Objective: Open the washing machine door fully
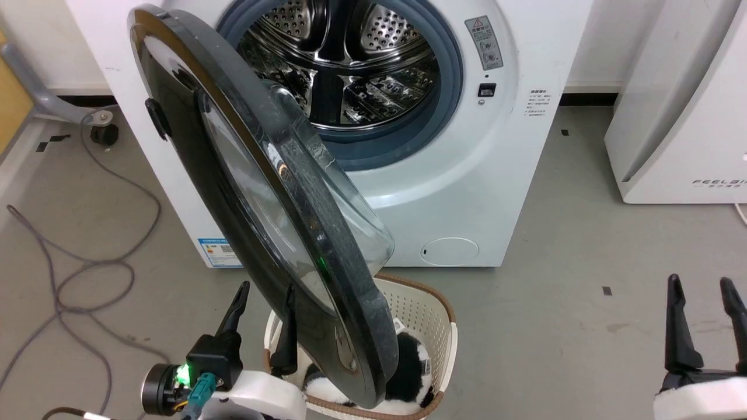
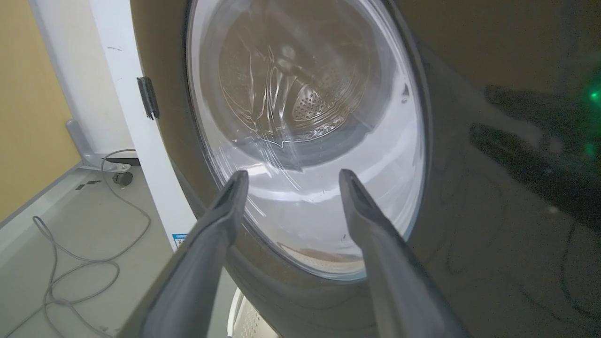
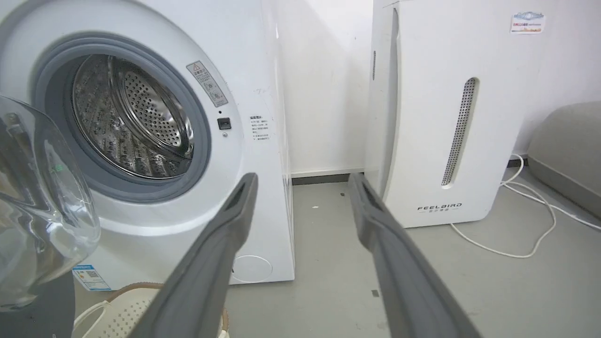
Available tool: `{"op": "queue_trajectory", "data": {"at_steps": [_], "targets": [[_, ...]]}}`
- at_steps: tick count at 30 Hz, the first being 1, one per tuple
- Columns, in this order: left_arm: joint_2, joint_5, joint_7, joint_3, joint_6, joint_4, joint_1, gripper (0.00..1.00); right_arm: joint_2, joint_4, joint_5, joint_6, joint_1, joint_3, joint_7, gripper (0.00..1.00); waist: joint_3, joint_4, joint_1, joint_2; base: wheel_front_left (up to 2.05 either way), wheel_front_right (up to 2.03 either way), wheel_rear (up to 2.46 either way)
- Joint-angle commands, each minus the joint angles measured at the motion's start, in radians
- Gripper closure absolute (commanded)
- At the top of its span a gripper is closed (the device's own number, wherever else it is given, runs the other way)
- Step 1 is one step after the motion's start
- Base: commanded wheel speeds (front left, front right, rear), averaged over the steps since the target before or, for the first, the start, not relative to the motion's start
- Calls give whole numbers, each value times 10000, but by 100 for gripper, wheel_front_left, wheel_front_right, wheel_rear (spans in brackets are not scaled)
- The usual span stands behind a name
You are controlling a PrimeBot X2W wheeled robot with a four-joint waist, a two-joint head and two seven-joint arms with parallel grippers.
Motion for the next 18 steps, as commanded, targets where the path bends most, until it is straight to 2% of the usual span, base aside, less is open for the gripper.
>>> {"op": "queue_trajectory", "data": {"at_steps": [1, 9, 18], "targets": [[55, -34, -53, 39, 57, 20, 160, 0, 67, -279, -149, 8, 212, 30, -107, 0, -32, -15, 0, -1, 0, 0, 0], [101, -31, -53, 161, 131, 50, 241, 0, 73, -1343, -982, 8, 919, 1097, 188, 0, -67, -38, 0, -1, 0, 0, 0], [134, -2, -53, 137, 137, 167, 165, 0, 75, -1037, -711, 8, 1116, 1602, 253, 0, 76, 54, 0, -1, 0, 0, 0]]}}
